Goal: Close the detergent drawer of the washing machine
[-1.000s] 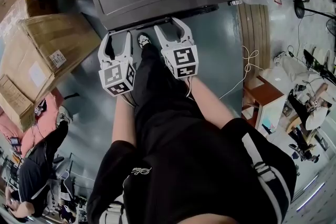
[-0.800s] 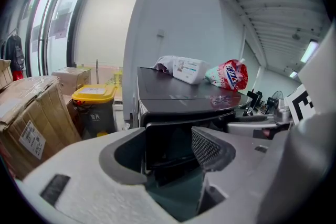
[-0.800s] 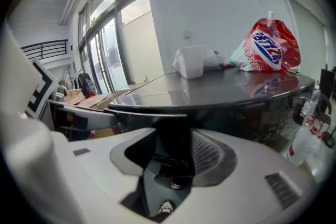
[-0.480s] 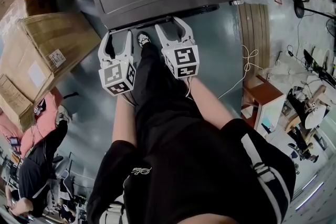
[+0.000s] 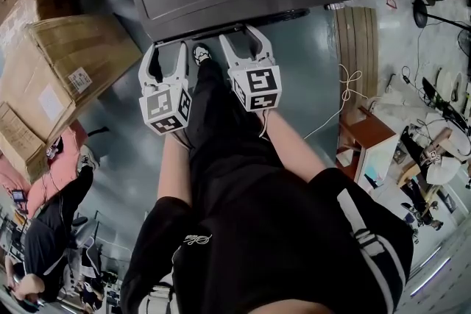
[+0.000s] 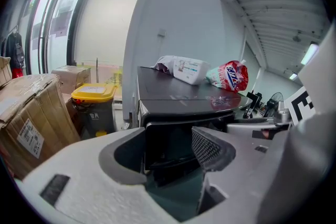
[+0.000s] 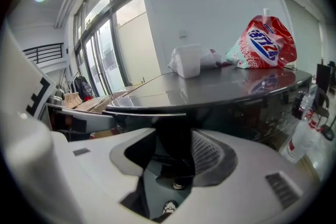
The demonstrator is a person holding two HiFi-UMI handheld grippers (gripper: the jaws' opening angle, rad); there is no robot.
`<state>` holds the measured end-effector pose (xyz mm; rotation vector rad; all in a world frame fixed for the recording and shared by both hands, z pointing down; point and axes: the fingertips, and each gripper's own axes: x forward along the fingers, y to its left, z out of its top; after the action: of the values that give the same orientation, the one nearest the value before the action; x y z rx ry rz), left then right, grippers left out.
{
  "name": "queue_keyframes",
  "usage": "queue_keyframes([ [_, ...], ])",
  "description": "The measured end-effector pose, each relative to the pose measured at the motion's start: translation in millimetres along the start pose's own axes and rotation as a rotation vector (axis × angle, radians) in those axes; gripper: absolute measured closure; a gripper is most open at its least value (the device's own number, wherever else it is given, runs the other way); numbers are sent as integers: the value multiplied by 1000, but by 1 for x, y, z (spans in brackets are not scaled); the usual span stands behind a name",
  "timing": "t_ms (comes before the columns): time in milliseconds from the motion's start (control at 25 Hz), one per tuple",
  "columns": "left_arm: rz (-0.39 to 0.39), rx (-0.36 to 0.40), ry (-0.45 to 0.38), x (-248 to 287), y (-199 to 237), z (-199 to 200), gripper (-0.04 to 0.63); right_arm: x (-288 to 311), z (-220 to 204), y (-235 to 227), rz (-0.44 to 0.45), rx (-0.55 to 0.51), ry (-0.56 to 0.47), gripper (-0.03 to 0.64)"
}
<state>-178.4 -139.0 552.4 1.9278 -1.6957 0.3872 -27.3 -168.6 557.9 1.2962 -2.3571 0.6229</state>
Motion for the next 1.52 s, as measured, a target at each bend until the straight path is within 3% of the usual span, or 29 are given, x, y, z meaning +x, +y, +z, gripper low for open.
queue_keyframes([
  [480,49,-26,24,-1,1,-1,314,1,0,-1,-13,20,19,428],
  [680,67,-4,9,-3,1,-1,310,1,0,-1,0,12,13,428],
  [880,82,-39,-3,-3,3,-2,307,1,0,-1,-10,11,17,430],
  [1040,85,-62,-3,-1,6,-2,273,2,0,-1,-18,22,15,428],
  [1320,63,-39,0,0,5,0,278,1,1,-2,-30,28,17,428],
  [1520,53,-23,3,8,9,7,290,5,2,-7,-106,90,15,425],
])
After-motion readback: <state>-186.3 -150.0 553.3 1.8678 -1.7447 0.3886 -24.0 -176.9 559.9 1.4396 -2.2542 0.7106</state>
